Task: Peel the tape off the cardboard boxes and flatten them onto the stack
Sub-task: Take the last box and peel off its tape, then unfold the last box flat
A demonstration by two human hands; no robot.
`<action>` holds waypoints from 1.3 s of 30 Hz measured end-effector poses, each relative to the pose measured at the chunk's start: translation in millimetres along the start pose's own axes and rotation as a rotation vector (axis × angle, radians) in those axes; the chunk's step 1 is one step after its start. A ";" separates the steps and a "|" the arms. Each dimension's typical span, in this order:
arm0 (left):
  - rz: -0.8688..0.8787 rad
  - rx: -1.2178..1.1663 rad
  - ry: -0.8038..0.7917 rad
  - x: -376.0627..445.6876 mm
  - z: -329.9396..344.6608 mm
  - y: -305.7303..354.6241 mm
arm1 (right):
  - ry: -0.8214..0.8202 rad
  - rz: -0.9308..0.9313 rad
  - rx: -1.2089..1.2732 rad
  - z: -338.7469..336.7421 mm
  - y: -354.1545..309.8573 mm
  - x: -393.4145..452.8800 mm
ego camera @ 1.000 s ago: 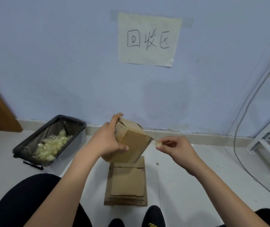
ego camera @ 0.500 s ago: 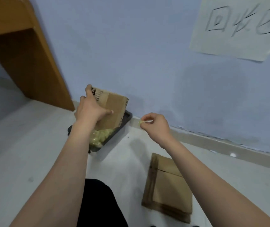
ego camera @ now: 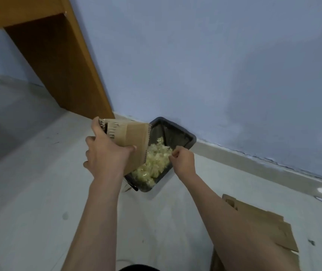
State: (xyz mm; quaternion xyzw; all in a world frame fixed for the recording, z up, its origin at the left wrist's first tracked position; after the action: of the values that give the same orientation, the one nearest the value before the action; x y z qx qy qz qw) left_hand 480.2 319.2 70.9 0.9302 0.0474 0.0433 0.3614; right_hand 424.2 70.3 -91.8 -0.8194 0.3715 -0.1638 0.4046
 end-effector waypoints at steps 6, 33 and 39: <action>0.012 -0.005 -0.034 3.7 11.9 -0.7 | 0.040 -0.130 -0.318 27.8 -1.8 16.5; 0.157 -0.168 -0.274 -57.9 14.2 65.9 | -0.213 0.289 0.542 -115.4 -62.5 -91.2; 0.353 -0.289 -0.565 -147.3 14.0 126.6 | -0.166 0.167 0.515 -221.6 -60.2 -156.2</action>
State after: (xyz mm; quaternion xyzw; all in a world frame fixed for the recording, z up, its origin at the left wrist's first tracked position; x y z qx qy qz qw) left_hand 342.9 199.2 139.4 0.8385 -0.2223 -0.1476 0.4750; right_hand 222.1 90.1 97.6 -0.6670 0.3495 -0.1512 0.6404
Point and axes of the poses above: each hand's wrist, its own x-axis towards the middle knuckle, its own z-axis out of the palm, y = z × x, the point moved 9 cm from there along x, towards the middle knuckle, and after that the axes turned 6 degrees about y, right-handed, at the moved point
